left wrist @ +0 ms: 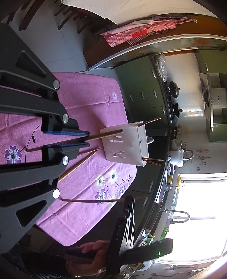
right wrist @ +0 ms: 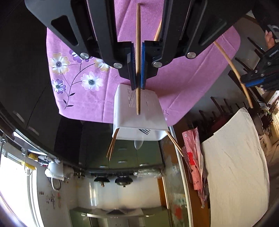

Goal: Organize utensils
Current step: 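Carry both chopsticks over the white holder and open both tools to drop them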

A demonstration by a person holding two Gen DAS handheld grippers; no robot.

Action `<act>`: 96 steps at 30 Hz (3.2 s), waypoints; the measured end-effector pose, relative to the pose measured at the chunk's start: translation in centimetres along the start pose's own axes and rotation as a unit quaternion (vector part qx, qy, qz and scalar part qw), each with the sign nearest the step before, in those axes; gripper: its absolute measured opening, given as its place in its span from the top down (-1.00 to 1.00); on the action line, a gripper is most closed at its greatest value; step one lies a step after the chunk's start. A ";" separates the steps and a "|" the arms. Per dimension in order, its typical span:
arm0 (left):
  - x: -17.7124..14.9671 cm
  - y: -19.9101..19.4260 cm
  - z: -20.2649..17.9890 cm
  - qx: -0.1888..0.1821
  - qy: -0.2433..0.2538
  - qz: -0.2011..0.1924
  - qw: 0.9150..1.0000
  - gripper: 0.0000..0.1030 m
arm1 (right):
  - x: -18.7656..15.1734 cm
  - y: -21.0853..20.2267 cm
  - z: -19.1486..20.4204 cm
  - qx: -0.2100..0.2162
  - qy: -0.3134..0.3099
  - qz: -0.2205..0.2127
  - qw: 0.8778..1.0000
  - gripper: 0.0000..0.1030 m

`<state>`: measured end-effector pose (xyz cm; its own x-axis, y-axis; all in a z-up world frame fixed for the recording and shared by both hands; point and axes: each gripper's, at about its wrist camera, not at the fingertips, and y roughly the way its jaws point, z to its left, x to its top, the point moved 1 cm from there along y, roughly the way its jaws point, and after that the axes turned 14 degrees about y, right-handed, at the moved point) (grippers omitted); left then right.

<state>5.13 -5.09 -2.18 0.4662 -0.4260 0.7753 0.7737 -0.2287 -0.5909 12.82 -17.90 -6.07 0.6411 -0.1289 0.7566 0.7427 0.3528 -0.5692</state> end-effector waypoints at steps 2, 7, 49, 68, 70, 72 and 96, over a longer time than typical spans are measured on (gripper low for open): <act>0.0 0.0 -0.1 -0.001 0.001 0.000 1.000 0.86 | -1.0 -2.9 -0.1 0.001 -0.011 -0.021 1.000 0.88; -0.1 -0.2 -0.3 -0.002 0.001 0.000 1.000 0.86 | -3.7 -7.5 0.0 0.008 -0.010 -0.052 0.999 0.88; 14.5 -0.9 3.6 -0.058 0.015 -0.100 0.993 0.89 | -5.2 -10.4 -1.9 0.023 0.009 -0.063 0.998 0.88; 23.3 8.5 6.0 0.027 0.014 -0.088 0.996 0.88 | -5.1 -10.3 -2.3 0.022 0.010 -0.057 0.998 0.88; 22.5 9.7 5.8 0.022 0.008 -0.075 0.997 0.88 | -5.0 -10.2 -2.3 0.023 0.012 -0.056 0.998 0.88; 21.5 10.5 6.0 0.020 0.007 -0.066 0.998 0.88 | -4.9 -10.1 -2.3 0.027 0.014 -0.055 0.998 0.88; 6.6 -2.2 4.1 0.127 -0.021 -0.138 0.982 -0.87 | 16.9 -7.5 3.2 0.040 0.011 -0.219 0.975 0.88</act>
<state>8.33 -3.80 5.16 0.2375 -0.3411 0.9095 0.9526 -0.1015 -0.2868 17.54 -19.79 12.02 0.2704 -0.3029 0.9139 0.9291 0.3309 -0.1652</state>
